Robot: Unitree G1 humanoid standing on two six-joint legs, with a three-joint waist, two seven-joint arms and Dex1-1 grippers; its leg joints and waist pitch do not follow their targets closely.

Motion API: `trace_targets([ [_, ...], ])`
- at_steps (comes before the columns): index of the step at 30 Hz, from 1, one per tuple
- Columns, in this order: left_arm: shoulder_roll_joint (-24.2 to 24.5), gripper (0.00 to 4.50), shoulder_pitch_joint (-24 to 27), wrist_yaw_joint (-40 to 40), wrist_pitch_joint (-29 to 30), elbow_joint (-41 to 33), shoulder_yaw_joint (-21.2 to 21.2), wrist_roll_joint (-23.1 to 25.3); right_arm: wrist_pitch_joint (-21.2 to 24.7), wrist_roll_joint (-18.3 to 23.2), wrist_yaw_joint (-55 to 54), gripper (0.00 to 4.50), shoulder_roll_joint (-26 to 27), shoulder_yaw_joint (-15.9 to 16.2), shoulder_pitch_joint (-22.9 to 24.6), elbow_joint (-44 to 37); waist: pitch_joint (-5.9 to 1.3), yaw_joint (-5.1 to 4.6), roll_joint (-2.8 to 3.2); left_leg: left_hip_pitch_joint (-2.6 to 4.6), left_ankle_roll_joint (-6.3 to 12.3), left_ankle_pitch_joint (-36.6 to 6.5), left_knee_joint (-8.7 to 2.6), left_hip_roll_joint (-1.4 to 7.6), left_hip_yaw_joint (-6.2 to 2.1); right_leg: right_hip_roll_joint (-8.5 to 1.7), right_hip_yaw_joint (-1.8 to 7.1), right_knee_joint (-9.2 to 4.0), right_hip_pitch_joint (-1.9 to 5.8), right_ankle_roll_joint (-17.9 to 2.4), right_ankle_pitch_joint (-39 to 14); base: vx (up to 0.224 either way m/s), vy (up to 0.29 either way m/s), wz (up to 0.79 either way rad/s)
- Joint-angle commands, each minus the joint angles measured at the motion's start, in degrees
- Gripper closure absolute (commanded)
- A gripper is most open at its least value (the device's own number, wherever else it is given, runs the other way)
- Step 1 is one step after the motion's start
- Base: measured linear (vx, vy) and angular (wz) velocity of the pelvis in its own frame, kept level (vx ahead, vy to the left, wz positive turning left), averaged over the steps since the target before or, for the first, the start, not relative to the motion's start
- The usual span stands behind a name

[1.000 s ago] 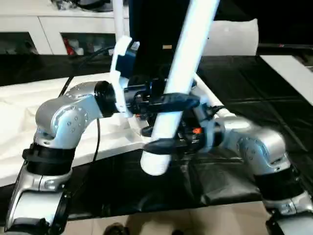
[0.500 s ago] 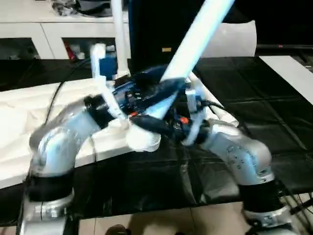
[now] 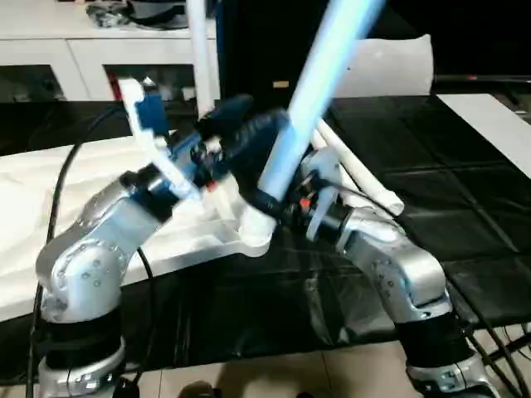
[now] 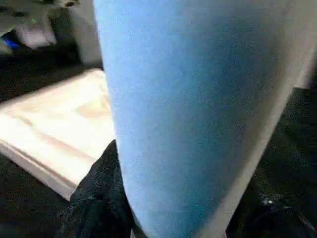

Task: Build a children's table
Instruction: Move to table

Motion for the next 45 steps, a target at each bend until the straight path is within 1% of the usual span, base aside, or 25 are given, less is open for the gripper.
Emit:
trace_targets([
  [1,0.06,0.00,1.15,3.50,-0.40,0.02,-0.76,3.67,-0.27,-1.66,-2.37,2.59,-0.22,-0.39,0.90,-0.62,-3.70,-0.34,0.66,1.10,-2.93,-22.26,-4.41,0.62,-0.86,-3.52,1.57,-6.78,1.46,1.92,-34.64,0.000,0.000,0.00],
  [6,2.02,0.00,11.83,10.61,-2.59,-5.90,-3.58,13.31,-0.35,-3.25,-9.56,2.59,1.17,-2.67,7.17,-6.22,-3.95,-0.78,0.34,0.37,-2.28,-20.20,-4.78,1.25,-0.82,-3.38,2.20,-5.62,1.68,-1.25,-27.65,0.000,0.000,0.00],
  [10,2.08,0.00,18.45,14.50,0.10,-8.88,-4.37,16.80,-0.81,-3.85,-11.65,2.59,1.79,-3.50,10.63,-8.57,-3.90,-0.78,0.14,0.16,-1.45,-18.25,-4.78,1.27,-0.46,-3.34,2.51,-5.25,1.76,-2.77,-24.50,0.000,0.000,0.00],
  [15,-0.16,0.00,22.06,17.26,-1.56,-8.28,-3.79,19.05,-1.93,-4.67,-15.34,2.59,3.20,-5.31,14.16,-8.20,-3.46,-0.96,0.19,0.81,-1.72,-22.39,-4.71,0.95,-0.63,-3.23,2.03,-6.56,1.01,0.10,-32.69,0.000,0.000,0.00],
  [18,-1.75,0.00,23.26,17.28,-3.78,-7.69,-3.09,18.44,0.01,-1.26,-16.32,2.59,5.15,-7.26,15.60,-10.20,-3.18,-1.29,0.04,0.95,-1.62,-25.23,-4.78,0.78,-0.92,-3.33,1.49,-7.42,0.87,1.41,-35.83,0.000,0.000,0.00],
  [22,-1.48,0.00,25.61,17.27,-5.46,-9.65,-3.44,19.32,2.33,-0.73,-14.37,2.59,3.72,-5.94,16.70,-12.40,-3.20,-1.77,-0.16,0.47,-1.77,-26.37,-5.35,1.06,-1.39,-3.38,1.20,-7.40,1.53,2.01,-34.64,0.000,0.000,0.00],
  [24,-1.57,0.00,26.26,17.21,-4.80,-10.45,-3.42,19.87,3.20,0.48,-12.84,2.59,3.26,-5.11,16.98,-12.77,-3.17,-1.62,-0.24,1.08,-1.55,-26.92,-5.10,0.94,-1.21,-3.50,1.25,-7.67,1.02,1.78,-35.60,0.000,0.000,0.00],
  [27,-1.28,0.00,26.76,16.69,-6.21,-10.68,-3.82,20.79,3.83,1.03,-11.84,2.59,2.88,-4.28,16.92,-13.11,-3.02,-1.63,-0.27,1.14,-1.50,-27.50,-5.22,0.99,-1.30,-3.51,1.12,-8.03,0.99,1.85,-36.00,0.000,0.000,0.00],
  [28,-1.27,0.00,26.91,16.60,-6.24,-10.76,-3.84,20.89,3.78,1.09,-11.56,2.59,2.82,-4.03,16.90,-13.16,-2.89,-1.17,-0.72,-0.76,-0.63,-28.19,-6.26,0.69,-2.62,-4.62,-0.09,-6.81,2.80,0.68,-35.34,0.000,0.000,0.00],
  [29,-1.49,0.00,27.15,16.59,-6.60,-10.80,-3.79,21.06,3.66,0.78,-11.15,2.59,2.57,-3.58,16.82,-13.19,-2.89,-0.74,-0.05,-2.17,0.34,-30.48,-7.29,0.47,-4.04,-5.34,-1.46,-6.17,3.92,-0.92,-34.61,-0.029,0.004,0.32],
  [31,-1.82,0.00,27.47,16.72,-7.05,-10.83,-3.92,21.07,3.54,0.57,-10.50,2.59,2.14,-3.08,16.67,-13.15,-2.75,-1.15,-0.02,-2.94,-0.05,-30.92,-6.49,-0.61,-5.34,-6.94,-3.00,-6.56,4.36,-3.04,-36.59,-0.024,-0.003,0.41],
  [32,-1.86,0.00,27.55,16.80,-7.29,-10.84,-4.24,21.11,3.59,0.65,-10.18,2.59,1.90,-3.03,16.58,-13.00,-2.83,-0.70,0.01,-2.26,-0.44,-30.29,-5.74,-0.93,-5.29,-7.55,-3.25,-7.30,3.93,-3.55,-38.03,0.010,-0.026,0.59],
  [33,-1.60,0.00,27.47,16.96,-7.49,-10.95,-4.96,21.72,3.65,0.75,-9.89,2.59,1.66,-3.28,16.46,-12.69,-2.60,-0.82,-0.49,-1.52,-0.72,-29.78,-4.04,-1.19,-5.56,-9.17,-4.16,-8.53,3.89,-3.83,-42.03,0.010,-0.026,0.59],
  [34,-1.60,0.00,27.47,16.97,-7.49,-10.95,-4.98,21.74,3.65,0.75,-9.89,2.59,1.66,-3.28,16.46,-12.69,-1.96,-1.07,-0.03,-1.25,-1.74,-32.97,-3.81,-1.07,-5.93,-9.28,-6.22,-9.34,4.54,-2.26,-46.76,0.018,-0.034,0.59],
  [35,-1.60,0.00,27.47,16.97,-7.49,-10.95,-4.98,21.74,3.65,0.75,-9.89,2.59,1.66,-3.28,16.46,-12.69,-1.96,-1.07,-0.03,-1.25,-1.74,-32.97,-3.81,-1.07,-5.93,-9.28,-6.22,-9.34,4.54,-2.26,-46.76,-0.004,-0.029,0.58],
  [36,-1.72,0.00,27.39,17.05,-7.48,-10.88,-5.10,22.01,3.73,0.95,-9.92,2.59,1.57,-3.54,16.39,-12.57,-1.14,-0.01,2.31,-5.75,-5.74,-46.96,-10.90,-0.89,-6.24,-4.80,-7.03,-1.30,8.96,-2.75,-42.08,-0.004,-0.029,0.58],
  [37,-1.90,0.00,27.14,17.16,-7.40,-10.75,-5.22,22.17,3.66,0.97,-9.94,2.59,1.37,-3.77,16.30,-12.41,-2.09,2.97,2.48,-7.52,-7.31,-46.13,-12.65,-3.47,-2.86,-0.08,-4.41,6.16,10.47,-6.32,-28.27,-0.052,-0.006,0.75],
  [38,-2.09,0.00,26.91,17.19,-7.39,-10.63,-5.36,22.30,3.53,0.98,-9.90,2.59,1.16,-3.96,16.28,-12.28,-2.18,2.04,0.94,-5.74,-5.98,-42.46,-11.76,-3.10,-1.82,-1.29,-2.98,6.36,8.17,-6.92,-30.99,-0.018,-0.082,0.91],
  [39,-2.22,0.00,26.67,17.15,-7.34,-10.49,-5.58,22.53,3.27,0.89,-9.86,2.59,0.91,-4.12,16.33,-12.18,-0.71,1.22,-3.20,5.67,-2.84,-24.86,9.53,-4.81,-2.27,-12.09,-2.55,-11.85,-3.03,-6.35,-63.57,-0.018,-0.082,0.91],
  [40,-2.17,0.00,26.57,17.10,-7.31,-10.43,-5.75,22.72,3.04,0.80,-9.87,2.59,0.81,-4.18,16.42,-12.18,0.88,-1.65,-2.07,2.32,-0.26,-13.68,13.71,-3.12,-4.95,-15.96,-1.23,-12.13,0.43,-9.60,-72.40,0.356,-0.083,0.87],
  [41,-2.07,0.00,26.39,17.00,-7.47,-10.31,-6.01,23.03,2.49,0.39,-9.90,2.59,0.54,-4.08,16.53,-12.28,1.24,-0.57,-0.84,1.08,0.02,-16.08,14.47,-1.48,-6.17,-18.20,-0.92,-11.09,4.73,-9.60,-69.98,0.407,0.043,0.68],
  [42,-2.03,0.00,26.18,16.98,-7.58,-10.13,-6.32,23.30,2.32,0.67,-10.45,2.59,0.90,-4.71,16.82,-12.47,-1.09,0.22,0.19,5.09,-0.52,-20.48,8.09,-0.85,-6.24,-11.98,0.93,-6.24,6.71,-9.98,-56.25,0.407,0.043,0.68],
  [43,-2.01,0.00,26.01,16.91,-7.61,-9.82,-6.73,23.61,1.92,1.09,-11.95,2.59,1.83,-6.14,17.24,-12.67,-0.31,-0.73,1.92,9.01,-4.41,-37.97,-1.96,3.64,-9.29,-3.01,-1.96,0.48,2.19,-6.68,-30.03,0.006,0.050,0.53],
  [44,-2.02,0.00,26.00,16.89,-7.63,-9.78,-6.79,23.64,1.88,1.09,-12.17,2.59,1.93,-6.32,17.29,-12.70,-1.14,-2.43,2.03,7.14,-5.03,-39.19,-5.70,5.16,-11.65,-2.12,-1.34,4.12,3.13,-4.63,-17.51,-0.051,0.042,0.22],
  [45,-2.07,0.00,25.91,16.81,-7.73,-9.43,-6.97,23.74,1.59,0.67,-13.39,2.59,2.23,-6.96,17.53,-12.69,-1.43,-1.85,3.01,6.75,-5.01,-37.83,-5.59,4.58,-11.42,-2.17,-0.79,4.55,2.67,-3.73,-9.81,-0.051,0.042,0.22],
])
